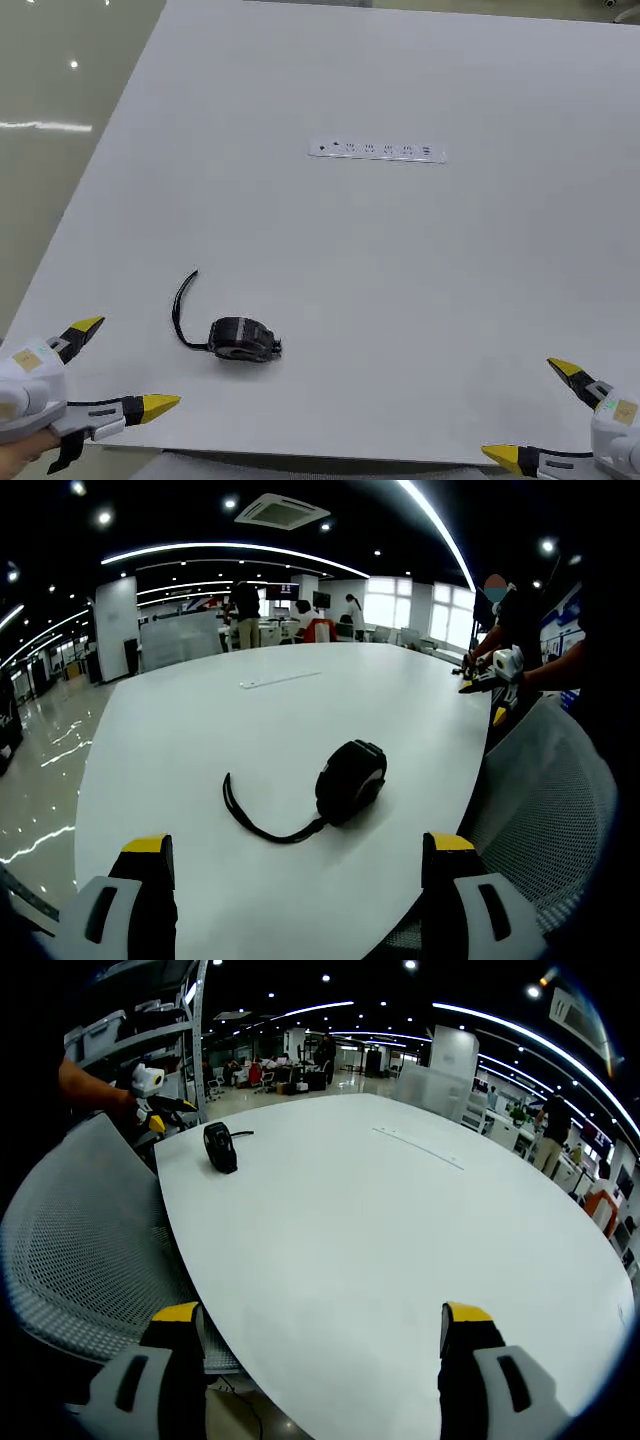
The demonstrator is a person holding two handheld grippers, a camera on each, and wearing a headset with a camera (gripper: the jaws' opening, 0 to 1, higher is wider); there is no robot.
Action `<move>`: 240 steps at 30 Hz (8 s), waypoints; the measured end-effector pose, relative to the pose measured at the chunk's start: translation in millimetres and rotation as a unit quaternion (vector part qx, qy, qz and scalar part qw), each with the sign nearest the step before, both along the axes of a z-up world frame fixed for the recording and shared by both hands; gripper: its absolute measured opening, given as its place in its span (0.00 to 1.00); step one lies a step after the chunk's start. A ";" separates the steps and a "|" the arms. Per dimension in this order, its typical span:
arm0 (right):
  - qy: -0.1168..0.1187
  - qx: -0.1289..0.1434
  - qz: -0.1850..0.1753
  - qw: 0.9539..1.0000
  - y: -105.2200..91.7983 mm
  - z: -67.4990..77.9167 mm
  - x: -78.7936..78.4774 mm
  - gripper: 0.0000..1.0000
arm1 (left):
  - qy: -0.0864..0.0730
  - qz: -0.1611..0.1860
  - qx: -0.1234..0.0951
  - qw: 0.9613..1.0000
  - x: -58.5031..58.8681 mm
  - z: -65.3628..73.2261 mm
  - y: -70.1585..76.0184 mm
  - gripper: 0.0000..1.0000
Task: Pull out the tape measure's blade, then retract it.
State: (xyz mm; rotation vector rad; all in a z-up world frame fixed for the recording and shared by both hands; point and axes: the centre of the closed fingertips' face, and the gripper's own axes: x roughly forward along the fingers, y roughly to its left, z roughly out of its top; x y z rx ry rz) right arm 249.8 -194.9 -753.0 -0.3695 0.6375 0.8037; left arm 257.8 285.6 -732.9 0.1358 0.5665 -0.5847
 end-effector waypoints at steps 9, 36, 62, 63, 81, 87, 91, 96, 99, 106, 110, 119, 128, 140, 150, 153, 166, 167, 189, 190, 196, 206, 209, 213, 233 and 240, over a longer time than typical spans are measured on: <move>-0.004 0.001 0.006 1.000 3.2 2.5 3.0 1.00 | 0.000 -0.002 0.000 1.000 3.6 1.9 0.2 1.00; -0.046 0.007 0.075 0.996 44.4 35.9 46.2 1.00 | 0.007 -0.152 0.081 0.985 30.5 18.9 -36.7 0.96; 0.008 0.002 0.195 0.981 133.2 16.1 54.4 0.97 | 0.107 -0.363 0.188 0.906 45.3 -31.0 -103.5 0.72; 0.007 0.002 0.198 0.980 137.7 15.0 55.5 0.97 | 0.111 -0.368 0.188 0.904 44.4 -32.2 -105.5 0.70; 0.018 0.016 0.264 0.964 234.0 -4.1 66.5 0.85 | 0.113 -0.397 0.232 0.881 50.5 -51.3 -119.2 0.47; 0.032 0.013 0.290 0.956 264.8 -14.3 65.4 0.79 | 0.126 -0.405 0.239 0.874 44.2 -51.8 -120.2 0.31; 0.037 0.006 0.311 0.950 280.8 -22.5 62.2 0.74 | 0.118 -0.406 0.236 0.875 43.9 -51.4 -119.1 0.31; 0.045 -0.004 0.326 0.944 300.1 -44.2 58.9 0.56 | 0.117 -0.402 0.230 0.878 44.8 -51.5 -119.0 0.31; 0.059 -0.019 0.334 0.941 309.3 -60.4 57.2 0.48 | 0.122 -0.397 0.229 0.881 45.2 -51.5 -118.3 0.31; 0.048 -0.015 0.337 0.940 326.9 -63.8 61.8 0.33 | 0.123 -0.391 0.221 0.885 45.9 -51.9 -118.1 0.31; 0.057 -0.021 0.345 0.937 326.2 -69.1 55.9 0.22 | 0.126 -0.391 0.219 0.885 45.9 -52.1 -118.0 0.31; 0.059 -0.020 0.357 0.932 332.0 -75.3 51.5 0.14 | 0.127 -0.387 0.216 0.887 45.5 -52.6 -118.1 0.31; 0.056 -0.023 0.364 0.929 325.2 -73.9 51.5 0.12 | 0.130 -0.387 0.217 0.887 45.8 -52.7 -117.5 0.31; 0.058 -0.040 0.355 0.932 315.1 -75.3 52.0 0.15 | 0.136 -0.376 0.212 0.892 47.5 -53.1 -118.4 0.31; 0.062 -0.018 0.332 0.941 329.0 -76.5 56.1 0.15 | 0.138 -0.373 0.214 0.892 47.0 -53.1 -117.5 0.31; 0.061 -0.014 0.335 0.940 328.0 -75.6 55.4 0.14 | 0.136 -0.371 0.211 0.894 46.9 -52.7 -116.9 0.31; 0.066 -0.013 0.337 0.939 325.0 -71.9 55.3 0.14 | 0.131 -0.374 0.212 0.893 46.9 -51.2 -115.8 0.31; 0.066 -0.014 0.337 0.939 323.7 -72.2 55.1 0.14 | 0.131 -0.374 0.213 0.893 46.8 -51.3 -116.2 0.31; 0.057 -0.030 0.335 0.940 302.8 -72.8 57.7 0.14 | 0.132 -0.373 0.215 0.893 46.8 -52.2 -116.9 0.31; 0.057 -0.031 0.335 0.940 301.9 -72.8 57.8 0.14 | 0.132 -0.372 0.215 0.893 46.7 -52.1 -116.8 0.31; 0.057 -0.033 0.333 0.941 298.8 -72.2 59.0 0.14 | 0.132 -0.371 0.215 0.894 46.8 -51.3 -116.2 0.31; 0.060 -0.035 0.332 0.941 292.4 -72.9 60.1 0.14 | 0.131 -0.368 0.216 0.895 46.8 -51.6 -116.3 0.31; 0.061 -0.037 0.332 0.941 289.8 -73.2 61.1 0.14 | 0.131 -0.367 0.216 0.895 46.8 -51.4 -116.4 0.31; 0.062 -0.039 0.332 0.941 285.9 -73.3 60.5 0.14 | 0.130 -0.367 0.216 0.895 46.6 -51.2 -116.5 0.31; 0.068 -0.047 0.328 0.941 268.0 -73.0 61.0 0.14 | 0.129 -0.364 0.215 0.897 46.4 -51.5 -116.1 0.31; 0.072 -0.048 0.321 0.943 256.6 -73.4 63.8 0.14 | 0.129 -0.363 0.213 0.898 47.5 -51.3 -116.3 0.31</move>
